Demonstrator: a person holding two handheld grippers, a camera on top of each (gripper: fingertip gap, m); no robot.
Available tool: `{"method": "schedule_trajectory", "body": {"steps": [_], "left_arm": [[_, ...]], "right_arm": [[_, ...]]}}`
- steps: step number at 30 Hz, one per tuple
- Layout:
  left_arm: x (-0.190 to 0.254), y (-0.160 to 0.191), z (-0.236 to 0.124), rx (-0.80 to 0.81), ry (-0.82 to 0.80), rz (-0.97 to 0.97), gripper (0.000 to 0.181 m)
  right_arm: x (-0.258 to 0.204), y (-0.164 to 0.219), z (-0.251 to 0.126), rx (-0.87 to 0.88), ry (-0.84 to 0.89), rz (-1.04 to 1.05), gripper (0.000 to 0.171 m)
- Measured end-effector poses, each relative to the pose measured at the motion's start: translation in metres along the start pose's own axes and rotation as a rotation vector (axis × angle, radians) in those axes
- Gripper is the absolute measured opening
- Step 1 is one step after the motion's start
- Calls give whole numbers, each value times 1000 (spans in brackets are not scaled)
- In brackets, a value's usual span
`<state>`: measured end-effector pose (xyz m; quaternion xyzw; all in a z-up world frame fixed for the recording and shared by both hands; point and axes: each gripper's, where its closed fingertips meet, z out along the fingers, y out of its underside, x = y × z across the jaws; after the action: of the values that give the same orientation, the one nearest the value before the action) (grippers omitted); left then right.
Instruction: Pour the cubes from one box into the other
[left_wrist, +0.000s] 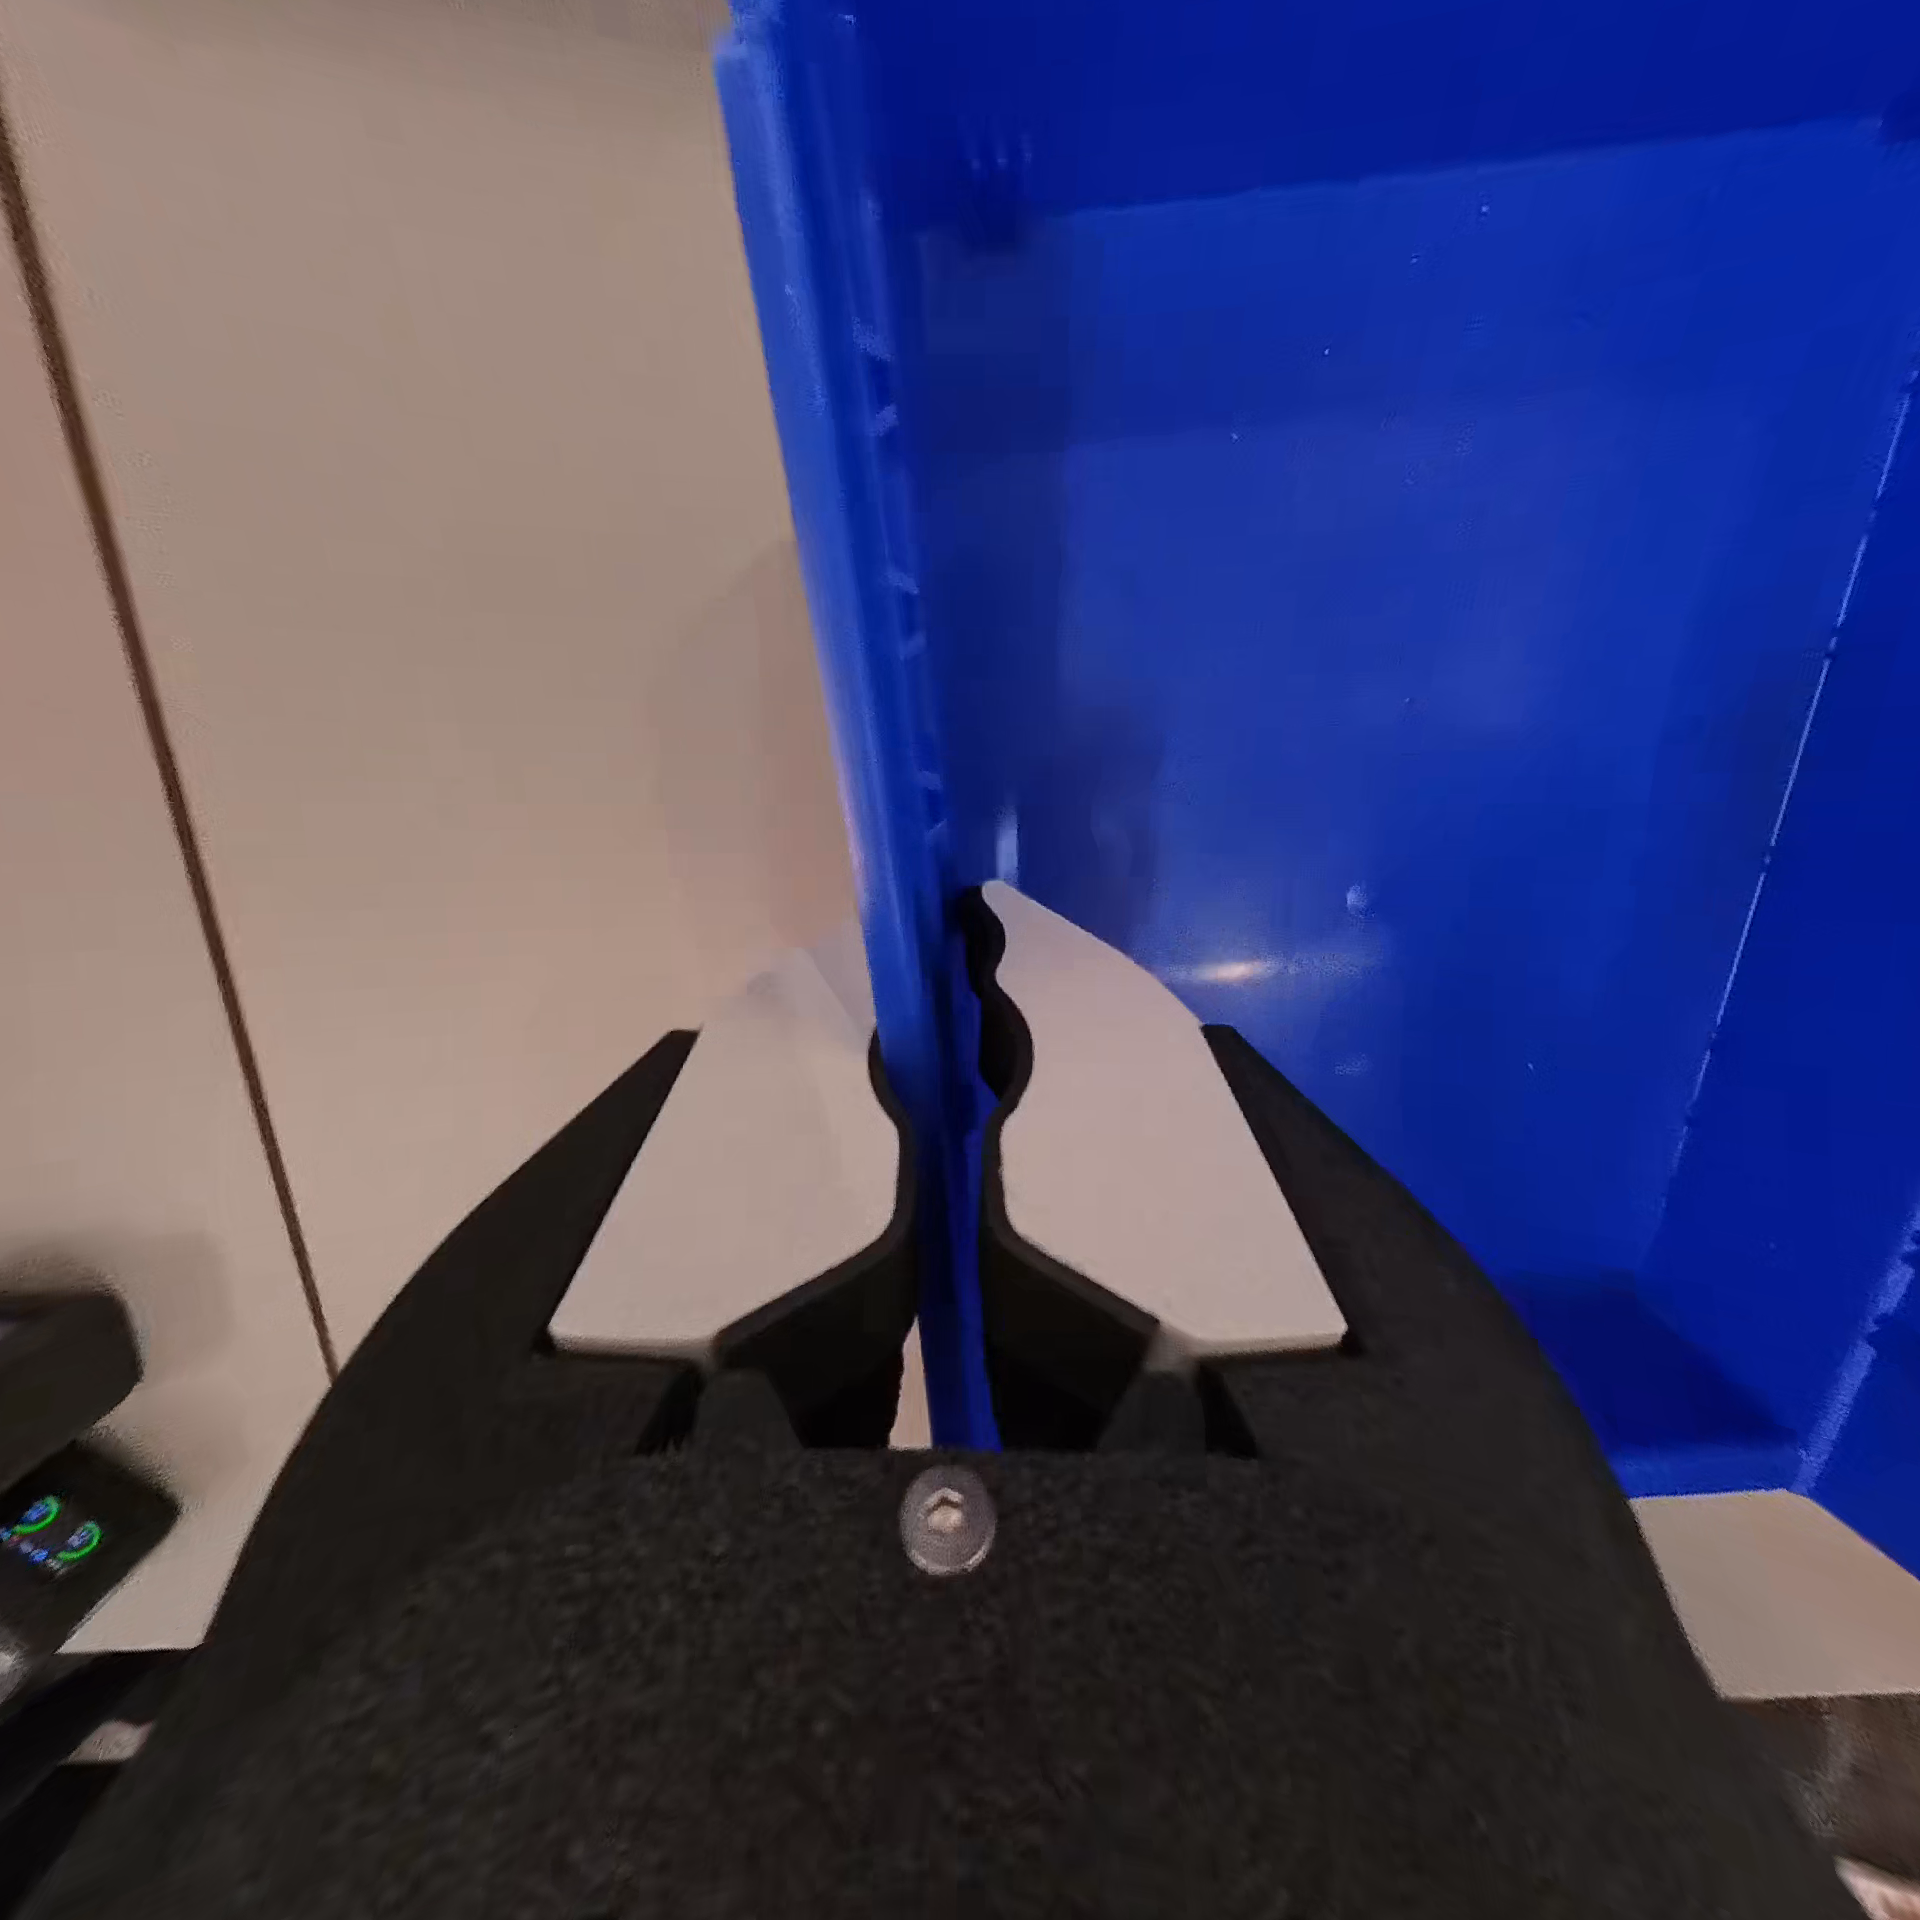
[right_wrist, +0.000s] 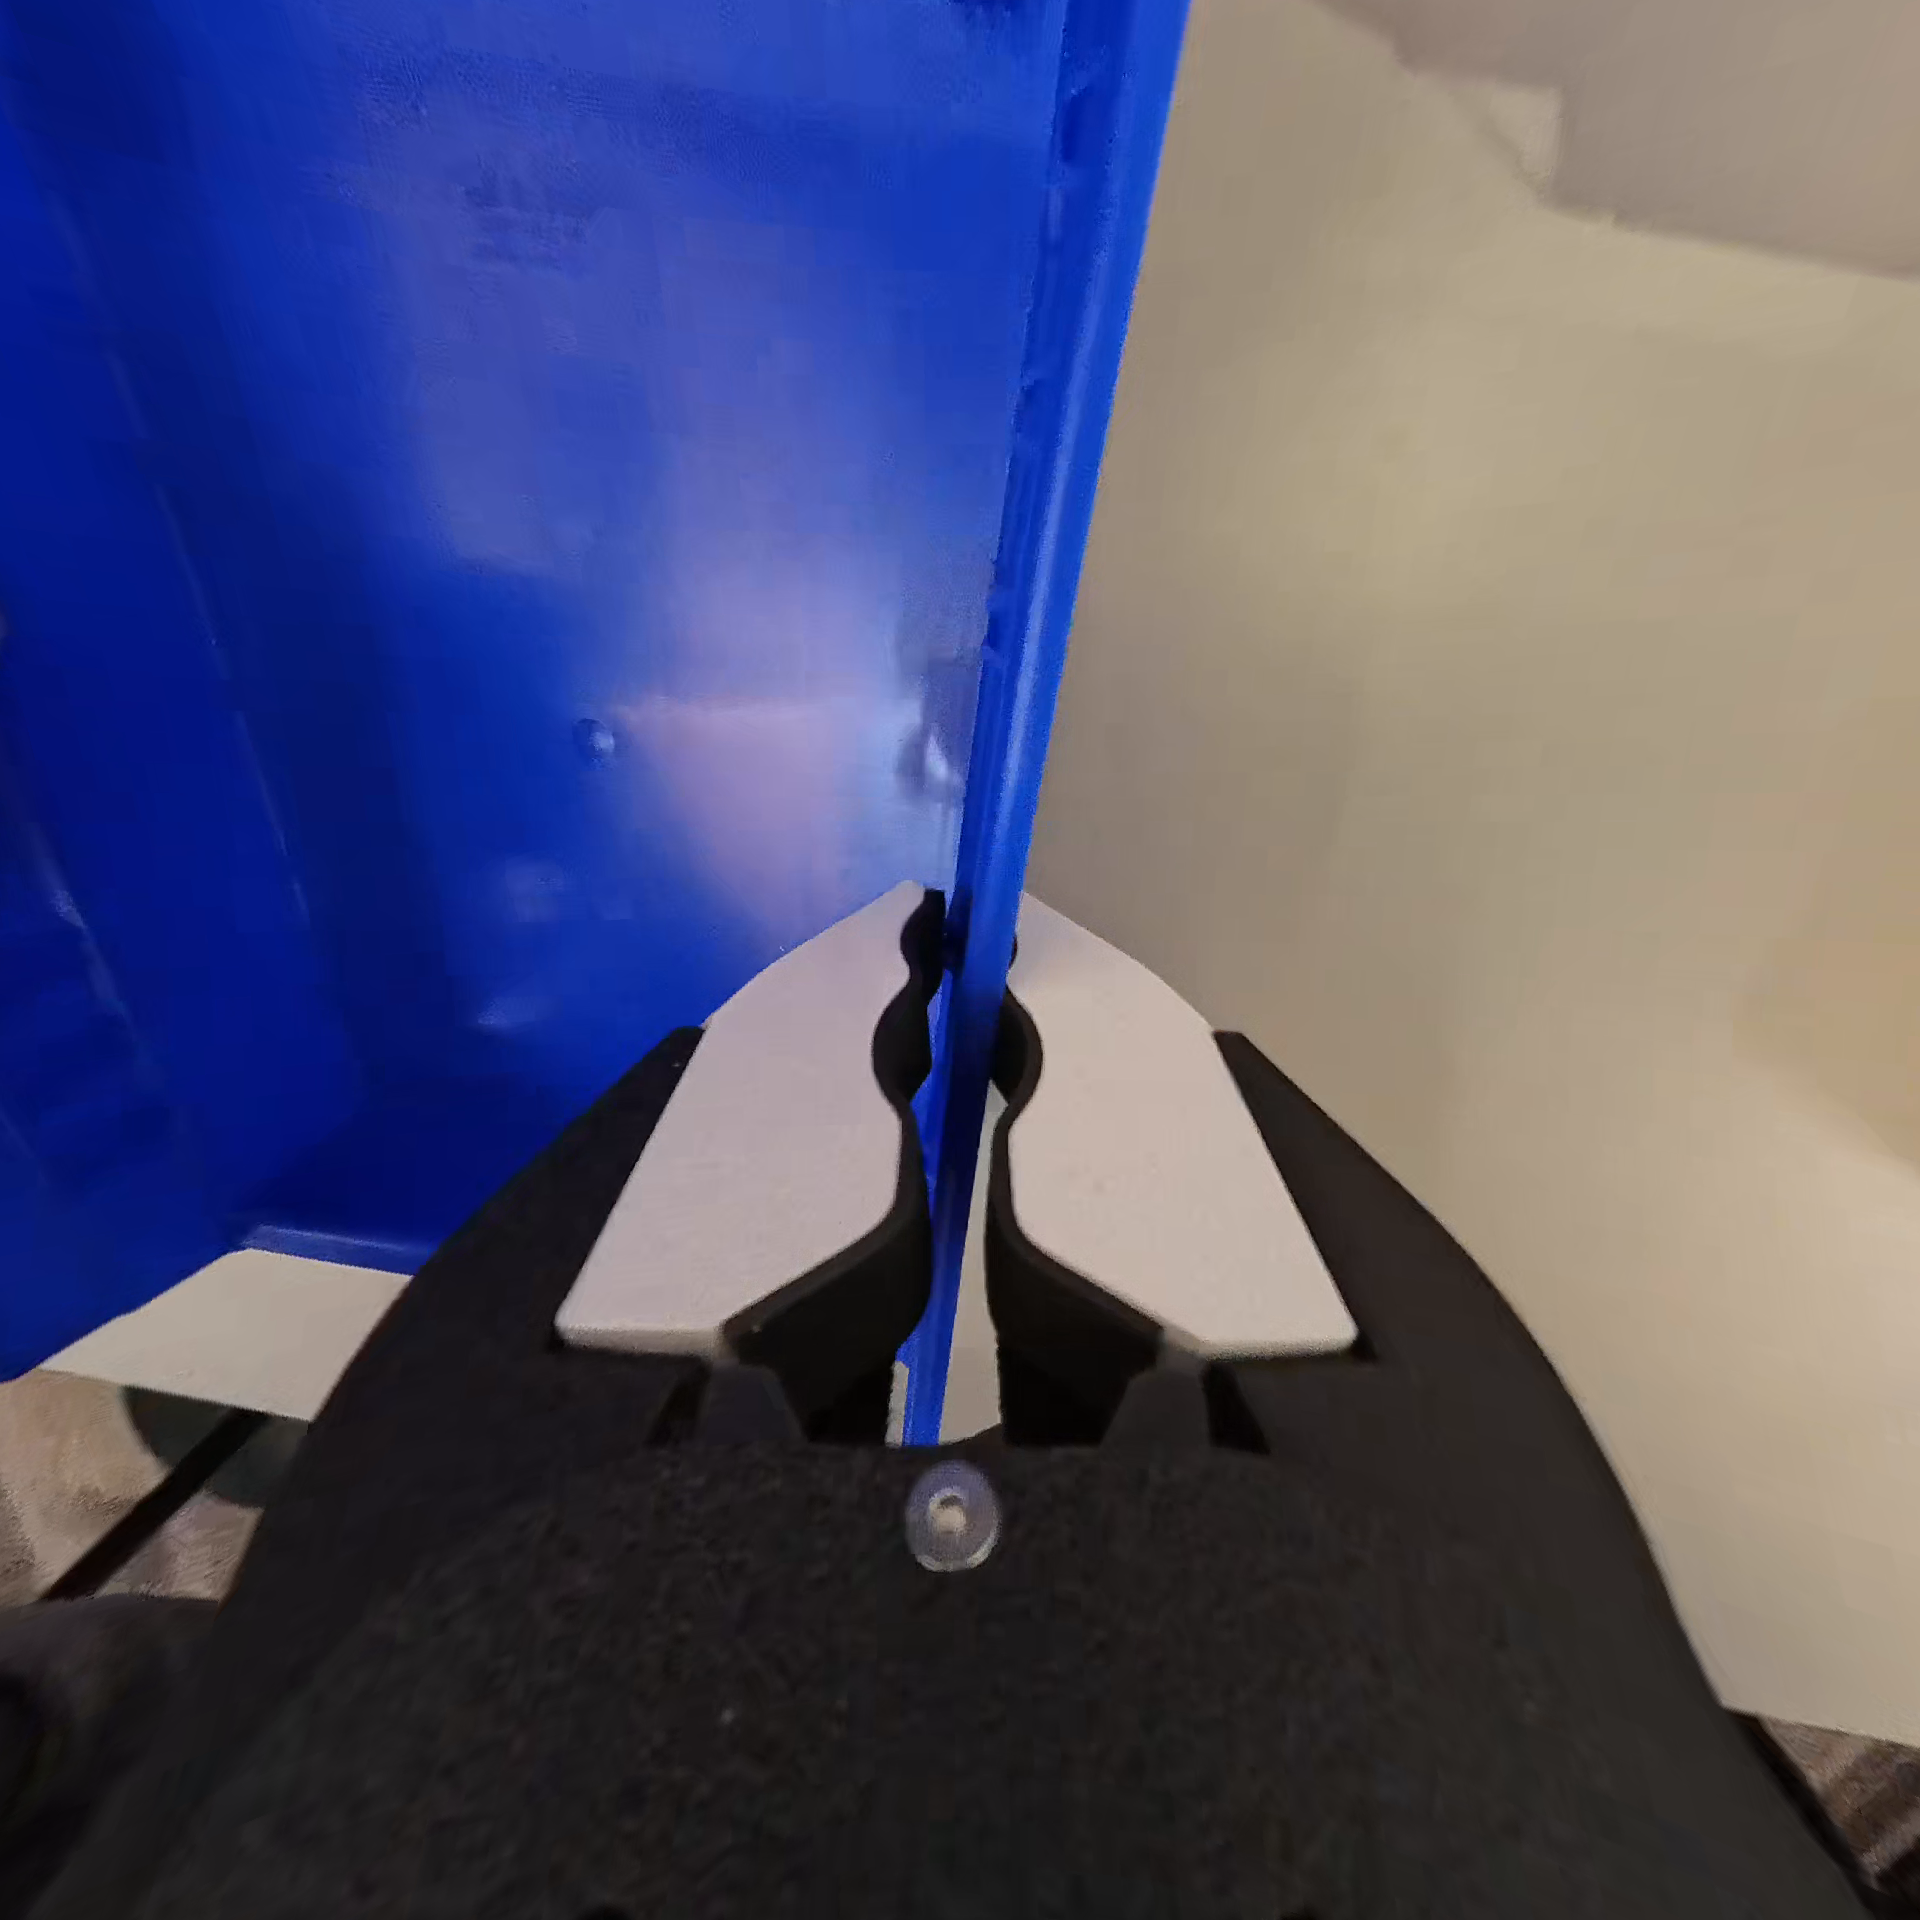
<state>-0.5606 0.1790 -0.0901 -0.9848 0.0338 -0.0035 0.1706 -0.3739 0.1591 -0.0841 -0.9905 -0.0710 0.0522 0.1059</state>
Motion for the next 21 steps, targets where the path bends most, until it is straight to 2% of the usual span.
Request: {"method": "schedule_trajectory", "body": {"steps": [6, 13, 14, 16, 17, 18, 19, 20, 21], "left_arm": [[-8, -2, 41, -96, -6, 48, 6], [-11, -8, 61, -127, 19, 6, 6], [-11, -9, 61, -124, 23, 4, 6], [-13, -9, 61, -112, 42, -29, 6], [-18, -9, 60, -107, 17, -44, 13], [-27, -10, 56, -97, -39, -37, 31], [-34, -12, 48, -77, -85, -16, 55], [-38, -15, 37, -50, -113, 2, 73], [-40, -18, 24, -17, -130, 11, 75]], "right_arm": [[-1, -1, 50, -88, -64, 60, 6], [0, -15, 58, -91, -20, -3, 6], [-1, -16, 60, -83, -26, -10, 9], [-7, -17, 64, -73, -92, -42, 25], [-9, -18, 63, -62, -122, -52, 42], [-6, -19, 61, -34, -128, -65, 55], [-1, -21, 56, 4, -119, -92, 59], [4, -24, 49, 48, -110, -121, 60], [9, -26, 38, 94, -108, -146, 63]]}}
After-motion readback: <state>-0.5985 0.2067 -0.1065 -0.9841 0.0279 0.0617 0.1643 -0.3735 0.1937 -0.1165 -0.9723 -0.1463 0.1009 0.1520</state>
